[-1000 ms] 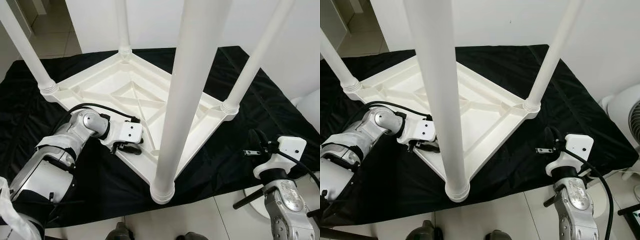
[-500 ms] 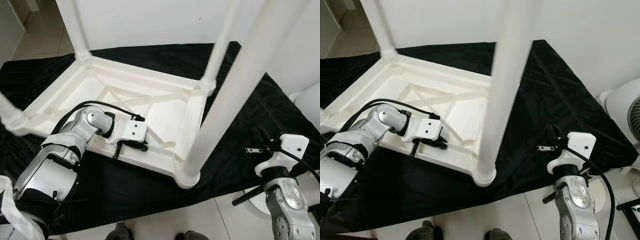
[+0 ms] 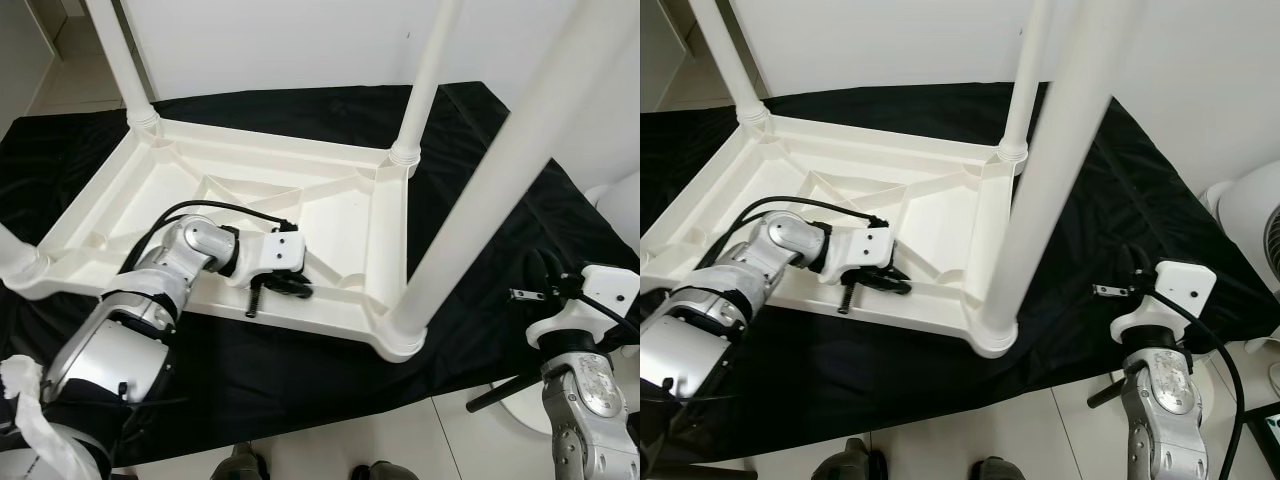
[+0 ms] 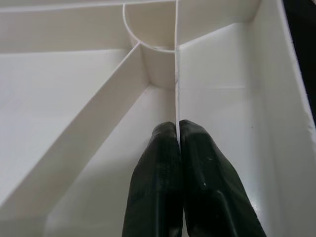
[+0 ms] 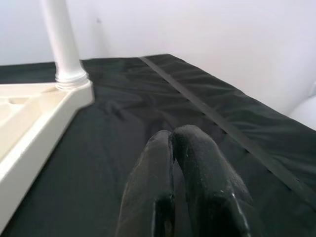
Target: Building children table
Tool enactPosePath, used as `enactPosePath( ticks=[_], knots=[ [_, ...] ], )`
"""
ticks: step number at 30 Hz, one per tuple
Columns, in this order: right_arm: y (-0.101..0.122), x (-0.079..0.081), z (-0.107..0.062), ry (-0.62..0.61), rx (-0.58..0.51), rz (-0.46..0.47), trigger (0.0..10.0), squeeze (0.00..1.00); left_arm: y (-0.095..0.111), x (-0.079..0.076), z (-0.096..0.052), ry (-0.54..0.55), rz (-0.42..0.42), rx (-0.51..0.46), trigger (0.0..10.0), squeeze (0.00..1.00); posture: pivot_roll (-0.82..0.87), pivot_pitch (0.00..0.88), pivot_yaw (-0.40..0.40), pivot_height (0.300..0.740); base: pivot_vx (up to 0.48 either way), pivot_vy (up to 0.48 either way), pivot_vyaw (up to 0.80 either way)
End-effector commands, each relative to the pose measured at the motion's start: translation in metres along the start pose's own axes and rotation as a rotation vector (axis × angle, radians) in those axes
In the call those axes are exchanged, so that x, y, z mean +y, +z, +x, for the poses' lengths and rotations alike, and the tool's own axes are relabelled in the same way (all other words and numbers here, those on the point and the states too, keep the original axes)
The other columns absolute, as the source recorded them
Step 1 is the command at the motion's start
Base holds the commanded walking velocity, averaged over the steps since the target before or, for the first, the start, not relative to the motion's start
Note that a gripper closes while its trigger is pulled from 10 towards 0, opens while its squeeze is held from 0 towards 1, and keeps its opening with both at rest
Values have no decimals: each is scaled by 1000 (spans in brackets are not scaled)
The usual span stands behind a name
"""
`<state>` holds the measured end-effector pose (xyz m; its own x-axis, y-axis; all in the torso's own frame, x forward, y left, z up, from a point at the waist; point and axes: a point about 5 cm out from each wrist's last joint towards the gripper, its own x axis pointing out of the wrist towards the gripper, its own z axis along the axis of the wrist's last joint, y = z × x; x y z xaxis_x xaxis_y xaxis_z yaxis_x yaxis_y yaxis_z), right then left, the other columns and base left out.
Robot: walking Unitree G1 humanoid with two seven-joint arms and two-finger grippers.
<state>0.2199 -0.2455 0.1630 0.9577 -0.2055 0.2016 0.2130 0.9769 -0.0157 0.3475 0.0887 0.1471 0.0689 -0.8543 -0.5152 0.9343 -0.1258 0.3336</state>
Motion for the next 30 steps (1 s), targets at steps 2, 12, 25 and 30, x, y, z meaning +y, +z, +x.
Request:
enactPosePath(
  ticks=[2, 12, 25, 30],
  knots=[
    [-2, -4, 0, -26, 2, 0, 10000, 0, 21, 12, -1, 105, 14, -158, 667, 0, -8, 51, 22, 740, 0, 0, 0],
    [-4, -1, 0, -24, 0, 4, 10000, 0, 30, 18, 10, 160, -10, -188, 7804, 0, -18, 61, 21, 740, 0, 0, 0],
    [-7, -4, -6, -37, 1, 31, 10000, 0, 33, 16, 15, 239, -100, -277, 10000, 0, -34, 76, 40, 740, 0, 0, 0],
    [-8, -7, -14, 25, 21, 64, 10000, 1000, 32, 27, -7, 379, -131, -319, 10000, 0, -25, 74, 39, 740, 0, 0, 0]
  ],
)
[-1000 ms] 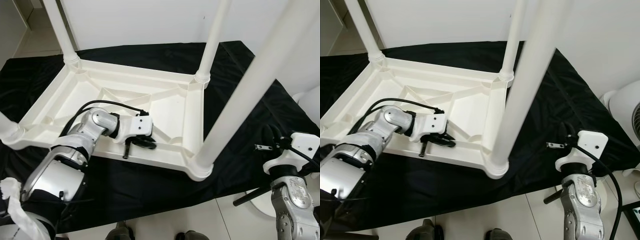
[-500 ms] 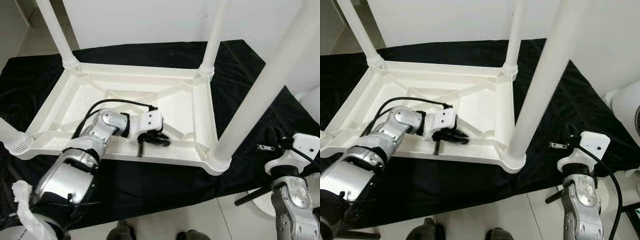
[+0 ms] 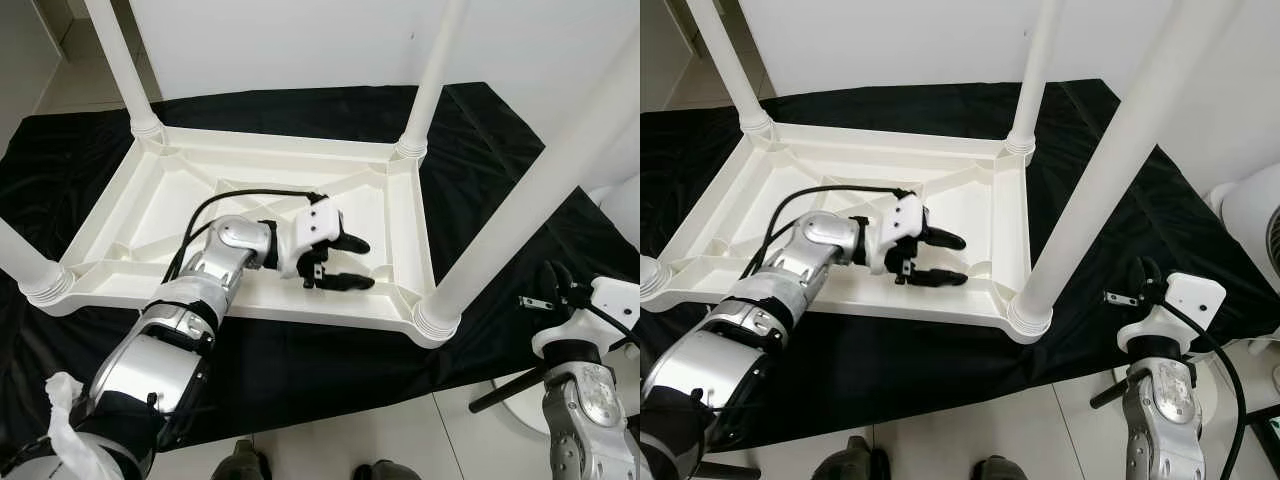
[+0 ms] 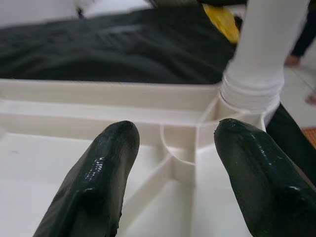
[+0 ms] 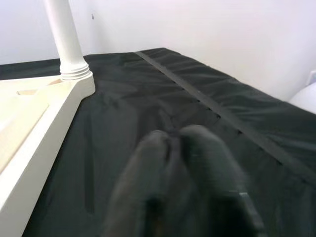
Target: Building children table
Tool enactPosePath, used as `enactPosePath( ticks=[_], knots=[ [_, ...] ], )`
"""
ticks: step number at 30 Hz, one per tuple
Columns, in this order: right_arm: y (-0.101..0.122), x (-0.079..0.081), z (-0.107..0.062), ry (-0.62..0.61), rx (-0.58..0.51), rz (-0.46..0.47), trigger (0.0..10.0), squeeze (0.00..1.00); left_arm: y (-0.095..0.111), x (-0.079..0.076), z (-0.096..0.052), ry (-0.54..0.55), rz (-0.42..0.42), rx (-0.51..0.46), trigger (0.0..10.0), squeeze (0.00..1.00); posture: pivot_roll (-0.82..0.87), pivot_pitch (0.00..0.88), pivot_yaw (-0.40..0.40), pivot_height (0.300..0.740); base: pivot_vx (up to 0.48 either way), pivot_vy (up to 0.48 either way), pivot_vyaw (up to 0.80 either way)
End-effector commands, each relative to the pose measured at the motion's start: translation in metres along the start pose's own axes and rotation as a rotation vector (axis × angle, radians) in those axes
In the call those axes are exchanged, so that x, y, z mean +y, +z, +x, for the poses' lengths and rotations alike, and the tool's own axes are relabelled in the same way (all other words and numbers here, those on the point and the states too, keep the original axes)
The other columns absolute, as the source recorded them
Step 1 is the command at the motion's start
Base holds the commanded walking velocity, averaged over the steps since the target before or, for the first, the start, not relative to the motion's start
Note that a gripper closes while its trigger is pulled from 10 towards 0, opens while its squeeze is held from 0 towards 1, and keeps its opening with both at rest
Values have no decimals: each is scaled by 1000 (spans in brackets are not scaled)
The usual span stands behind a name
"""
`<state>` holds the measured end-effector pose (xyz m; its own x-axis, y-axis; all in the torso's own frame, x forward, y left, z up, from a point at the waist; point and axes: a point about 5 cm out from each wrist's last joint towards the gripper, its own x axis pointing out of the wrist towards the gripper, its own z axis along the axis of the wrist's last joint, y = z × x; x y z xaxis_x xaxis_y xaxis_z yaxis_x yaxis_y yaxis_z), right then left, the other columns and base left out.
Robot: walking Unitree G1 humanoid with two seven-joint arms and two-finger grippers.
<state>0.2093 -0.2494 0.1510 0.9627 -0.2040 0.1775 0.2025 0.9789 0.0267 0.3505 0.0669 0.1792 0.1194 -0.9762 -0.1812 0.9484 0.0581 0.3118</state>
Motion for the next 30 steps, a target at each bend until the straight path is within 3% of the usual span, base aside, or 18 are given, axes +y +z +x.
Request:
enactPosePath(
  ticks=[1, 4, 5, 7, 8, 9, 11, 17, 18, 22, 24, 30],
  knots=[
    [2, -3, -7, 43, 7, 24, 10000, 1000, 2, 15, -16, 286, -26, -31, 10000, 0, -22, 74, 35, 740, 0, 0, 0],
    [3, -6, -14, 76, 16, 27, 10000, 1000, 4, 16, -28, 371, -55, -101, 10000, 0, -14, 74, 29, 740, 0, 0, 0],
    [4, -5, -18, 105, 22, 21, 10000, 1000, 3, 15, -34, 384, -105, -139, 10000, 0, -14, 74, 29, 740, 0, 0, 0],
    [4, -5, -18, 105, 22, 21, 10000, 1000, 3, 15, -34, 384, -105, -139, 10000, 0, -14, 74, 29, 740, 0, 0, 0],
    [5, -3, -22, 160, 35, -1, 10000, 1000, 1, 14, -41, 410, -107, -145, 10000, 0, -15, 72, 30, 740, 0, 0, 0],
    [7, 0, -27, 236, 58, -18, 10000, 1000, -3, 10, -50, 423, -134, -138, 10000, 0, -16, 71, 27, 740, 0, 0, 0],
    [11, 5, -35, 347, 88, -31, 10000, 1000, -7, 5, -65, 468, -109, -85, 10000, 0, -16, 71, 29, 740, 0, 0, 0],
    [13, 5, -40, 403, 101, -69, 10000, 1000, -11, 2, -77, 485, -132, -55, 10000, 0, -15, 67, 26, 740, 0, 0, 0],
    [15, 6, -45, 460, 120, -89, 10000, 0, -14, -2, -86, 469, -141, -37, 10000, 0, -9, 61, 16, 740, 0, 0, 0],
    [19, 8, -54, 594, 164, -70, 10000, 0, -14, -18, -99, 384, -157, -24, 10000, 0, -2, 51, 8, 740, 0, 0, 0],
    [21, 12, -57, 703, 203, -60, 10000, 0, -12, -37, -106, 254, -171, 24, 10000, 0, 5, 42, 2, 740, 0, 0, 0],
    [20, 17, -58, 778, 225, -59, 10000, 0, -12, -50, -110, 175, -194, 75, 10000, 0, 12, 37, -3, 740, 0, 0, 0]
  ],
)
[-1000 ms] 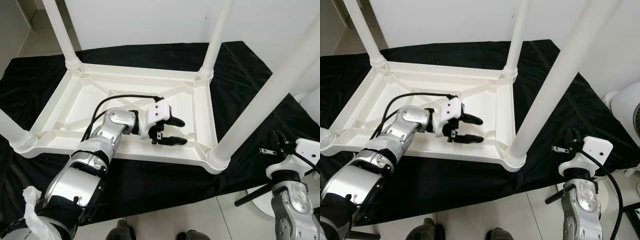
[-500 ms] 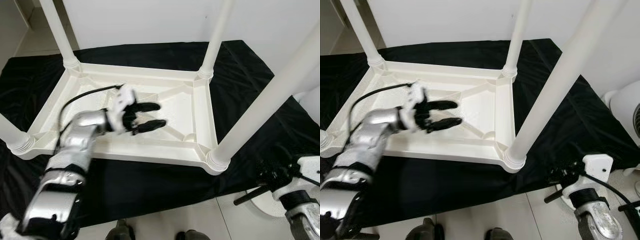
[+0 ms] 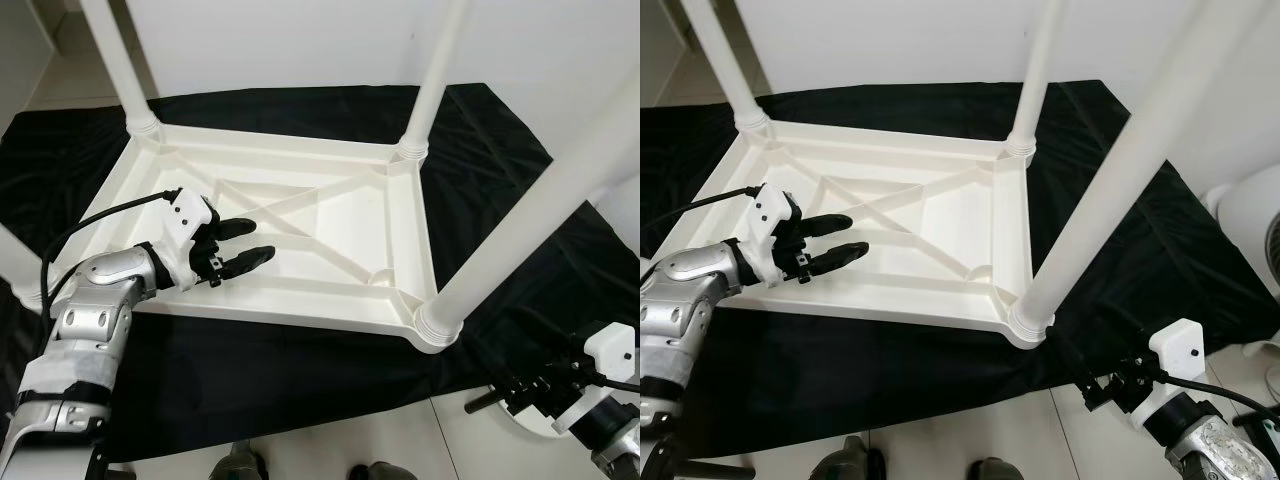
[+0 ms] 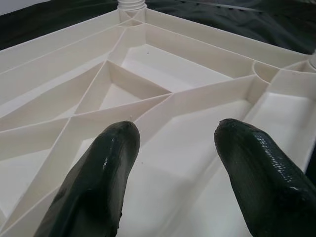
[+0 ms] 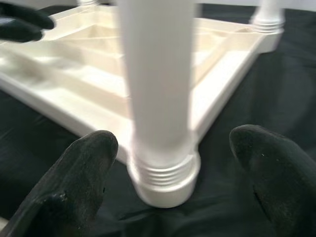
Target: Building children table
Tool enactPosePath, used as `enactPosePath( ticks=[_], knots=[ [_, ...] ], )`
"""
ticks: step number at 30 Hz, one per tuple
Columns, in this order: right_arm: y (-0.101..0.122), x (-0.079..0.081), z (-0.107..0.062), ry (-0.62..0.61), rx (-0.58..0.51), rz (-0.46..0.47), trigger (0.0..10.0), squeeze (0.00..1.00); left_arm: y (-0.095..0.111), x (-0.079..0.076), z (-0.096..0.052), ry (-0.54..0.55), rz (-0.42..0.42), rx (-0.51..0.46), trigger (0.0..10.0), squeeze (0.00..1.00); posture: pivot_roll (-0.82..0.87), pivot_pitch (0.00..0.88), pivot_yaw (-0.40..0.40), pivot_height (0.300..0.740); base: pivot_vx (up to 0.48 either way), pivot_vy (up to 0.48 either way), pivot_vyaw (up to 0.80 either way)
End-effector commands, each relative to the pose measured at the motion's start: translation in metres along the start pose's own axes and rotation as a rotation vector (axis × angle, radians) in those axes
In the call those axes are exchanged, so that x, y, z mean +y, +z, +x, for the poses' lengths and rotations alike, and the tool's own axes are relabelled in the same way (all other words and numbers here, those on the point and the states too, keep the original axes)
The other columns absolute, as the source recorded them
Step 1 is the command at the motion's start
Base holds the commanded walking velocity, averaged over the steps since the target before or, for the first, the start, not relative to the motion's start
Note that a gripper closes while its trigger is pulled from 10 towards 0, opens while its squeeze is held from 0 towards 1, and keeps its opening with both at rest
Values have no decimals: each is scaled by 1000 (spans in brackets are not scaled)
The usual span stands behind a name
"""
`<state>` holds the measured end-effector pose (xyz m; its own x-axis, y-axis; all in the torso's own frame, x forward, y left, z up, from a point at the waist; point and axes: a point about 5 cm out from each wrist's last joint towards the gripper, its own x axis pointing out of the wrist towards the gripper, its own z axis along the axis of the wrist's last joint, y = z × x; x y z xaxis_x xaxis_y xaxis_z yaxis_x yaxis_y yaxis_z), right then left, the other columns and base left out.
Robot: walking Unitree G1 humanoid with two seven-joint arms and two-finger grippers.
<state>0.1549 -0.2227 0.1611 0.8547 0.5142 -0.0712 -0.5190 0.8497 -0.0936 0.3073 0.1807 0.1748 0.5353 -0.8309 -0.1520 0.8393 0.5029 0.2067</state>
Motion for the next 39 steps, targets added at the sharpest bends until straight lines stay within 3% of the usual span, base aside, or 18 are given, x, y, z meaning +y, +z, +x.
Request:
enactPosePath(
  ticks=[1, 3, 8, 11, 13, 15, 19, 21, 22, 24, 26, 31, 35, 39],
  knots=[
    [-1, 3, 0, 21, 6, 17, 10000, 0, 0, -15, -2, -262, 2, 11, 10000, 0, 12, 37, -3, 740, 0, 0, 0],
    [0, -5, 14, 0, -16, -42, 10000, 0, -1, -29, -8, -360, 0, 48, 10000, 0, 18, 26, -3, 740, 0, 0, 0],
    [2, -11, 27, -43, -58, -52, 10000, 0, 5, -44, -7, -412, -32, 23, 10000, 0, 19, 21, -6, 740, 0, 0, 0],
    [4, -12, 41, -63, -108, -19, 10000, 0, 12, -66, 5, -436, -76, -41, 10000, 0, 23, 35, -16, 740, 0, 0, 0],
    [4, -12, 41, -63, -108, -19, 10000, 0, 12, -66, 5, -436, -76, -41, 10000, 0, 23, 35, -16, 740, 0, 0, 0],
    [4, -15, 53, -54, -118, -9, 10000, 0, 17, -82, 19, -451, -109, -91, 10000, 0, 20, 47, -16, 740, 0, 0, 0],
    [4, -16, 56, -37, -116, -7, 10000, 0, 18, -85, 24, -454, -122, -98, 10000, 0, 18, 50, -15, 740, 0, 0, 0],
    [5, -28, 65, -28, -112, -29, 10000, 0, 24, -86, 44, -376, -164, -119, 10000, 0, 15, 58, -12, 740, 0, 0, 0],
    [5, -28, 65, -28, -112, -29, 10000, 0, 24, -86, 44, -376, -164, -119, 10000, 0, 15, 58, -12, 740, 0, 0, 0],
    [2, -48, 69, -105, -95, -68, 10000, 0, 27, -87, 60, -329, -171, -111, 10000, 0, 16, 64, -12, 740, 0, 0, 0],
    [-1, -55, 70, -150, -101, -53, 10000, 0, 32, -93, 63, -337, -168, -99, 10000, 0, 18, 65, -13, 740, 0, 0, 0],
    [-4, -61, 72, -193, -102, -35, 10000, 0, 34, -94, 73, -265, -144, -104, 10000, 0, 14, 68, -12, 740, 0, 0, 0],
    [-6, -63, 79, -291, -113, 39, 10000, 0, 31, -93, 83, -159, -117, -90, 10000, 0, 11, 70, -18, 740, 0, 0, 0],
    [-10, -56, 84, -277, -114, 46, 10000, 0, 29, -95, 87, -125, -107, -81, 10000, 0, 6, 69, -18, 740, 0, 0, 0]
  ],
)
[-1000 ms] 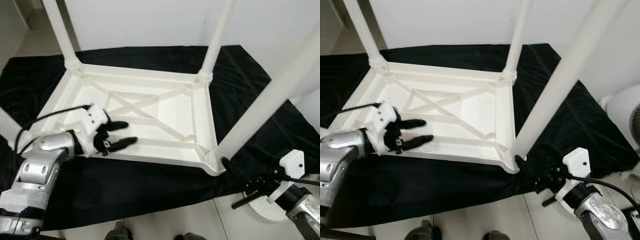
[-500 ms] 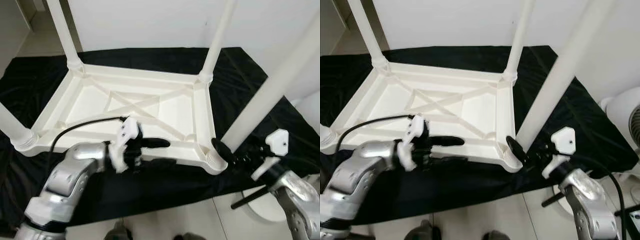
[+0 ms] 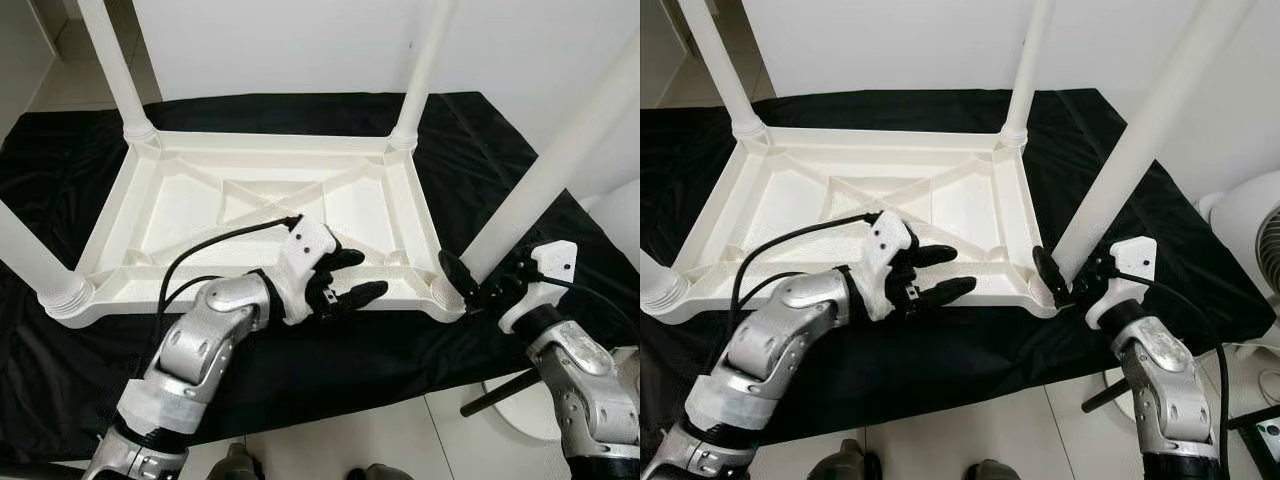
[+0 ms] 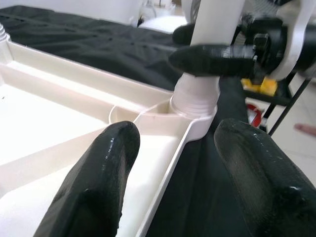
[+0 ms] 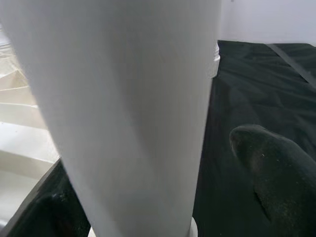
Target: Building children table
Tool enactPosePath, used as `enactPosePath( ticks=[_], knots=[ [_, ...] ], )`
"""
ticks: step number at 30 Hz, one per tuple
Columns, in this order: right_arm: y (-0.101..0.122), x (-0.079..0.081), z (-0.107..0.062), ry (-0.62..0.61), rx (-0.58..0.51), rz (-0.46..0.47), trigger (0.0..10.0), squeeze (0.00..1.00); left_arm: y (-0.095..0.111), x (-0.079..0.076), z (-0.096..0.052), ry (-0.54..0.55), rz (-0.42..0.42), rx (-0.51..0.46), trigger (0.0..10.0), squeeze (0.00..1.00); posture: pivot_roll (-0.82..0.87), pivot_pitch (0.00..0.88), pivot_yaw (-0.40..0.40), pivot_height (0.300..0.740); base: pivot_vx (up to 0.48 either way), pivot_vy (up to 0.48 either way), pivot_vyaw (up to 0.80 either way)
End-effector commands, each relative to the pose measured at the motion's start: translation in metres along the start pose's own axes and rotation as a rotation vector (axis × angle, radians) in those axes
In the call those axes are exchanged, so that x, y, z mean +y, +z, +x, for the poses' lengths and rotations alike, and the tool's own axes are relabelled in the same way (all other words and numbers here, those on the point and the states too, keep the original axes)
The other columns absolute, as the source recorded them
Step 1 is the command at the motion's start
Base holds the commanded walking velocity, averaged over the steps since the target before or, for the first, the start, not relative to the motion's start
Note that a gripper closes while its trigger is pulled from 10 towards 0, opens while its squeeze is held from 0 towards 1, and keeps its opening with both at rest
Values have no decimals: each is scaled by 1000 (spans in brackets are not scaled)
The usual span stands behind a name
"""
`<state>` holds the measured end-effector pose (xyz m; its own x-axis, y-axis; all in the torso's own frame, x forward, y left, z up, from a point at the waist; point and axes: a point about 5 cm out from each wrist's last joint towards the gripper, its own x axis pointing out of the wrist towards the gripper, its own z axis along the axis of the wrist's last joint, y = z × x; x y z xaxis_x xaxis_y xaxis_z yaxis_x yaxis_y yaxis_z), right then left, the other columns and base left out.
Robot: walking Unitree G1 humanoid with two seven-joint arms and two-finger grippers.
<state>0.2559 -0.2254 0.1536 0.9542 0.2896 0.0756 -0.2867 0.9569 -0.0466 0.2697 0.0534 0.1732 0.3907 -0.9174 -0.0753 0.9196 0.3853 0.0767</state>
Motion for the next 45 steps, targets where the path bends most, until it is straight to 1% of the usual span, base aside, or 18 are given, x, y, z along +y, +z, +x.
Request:
enactPosePath(
  ticks=[1, 3, 7, 8, 13, 14, 15, 20, 21, 22, 23, 26, 30, 32, 36, 42, 43, 45],
  knots=[
    [-3, -2, -1, -20, 13, -4, 10000, 0, -3, 2, 1, 31, 7, 18, 10000, 0, 6, 69, -18, 740, 0, 0, 0],
    [-10, 9, 0, 35, 22, -29, 10000, 0, -6, 1, 4, 64, 82, 20, 10000, 0, 7, 58, -23, 740, 0, 0, 0],
    [-15, 12, 1, 72, 31, -52, 9373, 0, -9, 0, 3, 75, 123, 26, 10000, 0, 9, 48, -25, 740, 0, 0, 0],
    [-15, 11, 3, 72, 28, -68, 4824, 0, -11, 0, 2, 84, 130, 45, 10000, 0, 10, 44, -28, 740, 0, 0, 0],
    [-16, 11, 8, 76, 27, -90, 4353, 0, -16, -4, 3, 75, 133, 70, 10000, 0, 11, 35, -32, 740, 0, 0, 0],
    [-18, 12, 8, 81, 29, -83, 1333, 0, -17, -5, 4, 68, 129, 73, 10000, 0, 12, 30, -39, 740, 0, 0, 0],
    [-19, 14, 10, 86, 29, -76, 0, 0, -17, -6, 6, 71, 123, 67, 10000, 0, 12, 26, -42, 740, 0, 0, 0],
    [-22, 15, 11, 50, 36, -88, 0, 0, -15, -5, 10, 94, 137, 46, 10000, 0, 13, 23, -46, 740, 0, 0, 0],
    [-23, 14, 11, 16, 40, -90, 3294, 0, -16, -3, 11, 99, 137, 50, 10000, 0, 10, 21, -48, 740, 0, 0, 0],
    [-23, 14, 10, -6, 42, -89, 3294, 0, -17, -3, 11, 101, 135, 54, 10000, 0, 10, 21, -48, 740, 0, 0, 0],
    [-24, 14, 10, -30, 43, -71, 10000, 0, -18, -2, 11, 101, 137, 56, 10000, 0, 4, 20, -47, 740, 0, 0, 0],
    [-24, 14, 10, -30, 43, -71, 10000, 0, -18, -2, 11, 101, 137, 56, 10000, 0, 4, 20, -47, 740, 0, 0, 0],
    [-27, 24, 6, -229, 35, 1, 10000, 0, -21, 1, 13, 136, 140, 63, 10000, 0, -5, 24, -43, 740, 0, 0, 0],
    [-27, 24, 6, -229, 35, 1, 10000, 0, -21, 1, 13, 136, 140, 63, 10000, 0, -5, 24, -43, 740, 0, 0, 0],
    [-26, 31, 3, -353, 25, 40, 10000, 0, -21, 2, 13, 153, 138, 63, 10000, 0, -11, 23, -38, 740, 0, 0, 0],
    [-26, 51, 6, -575, 19, 67, 10000, 0, -20, 7, 15, 182, 127, 52, 10000, 0, -6, 20, -35, 740, 0, 0, 0],
    [-24, 59, 10, -657, 9, 74, 10000, 0, -19, 9, 15, 195, 128, 49, 10000, 0, -1, 20, -36, 740, 0, 0, 0],
    [-23, 64, 13, -655, 2, 89, 10000, 0, -19, 9, 14, 200, 130, 47, 10000, 0, 3, 19, -35, 740, 0, 0, 0]
  ],
)
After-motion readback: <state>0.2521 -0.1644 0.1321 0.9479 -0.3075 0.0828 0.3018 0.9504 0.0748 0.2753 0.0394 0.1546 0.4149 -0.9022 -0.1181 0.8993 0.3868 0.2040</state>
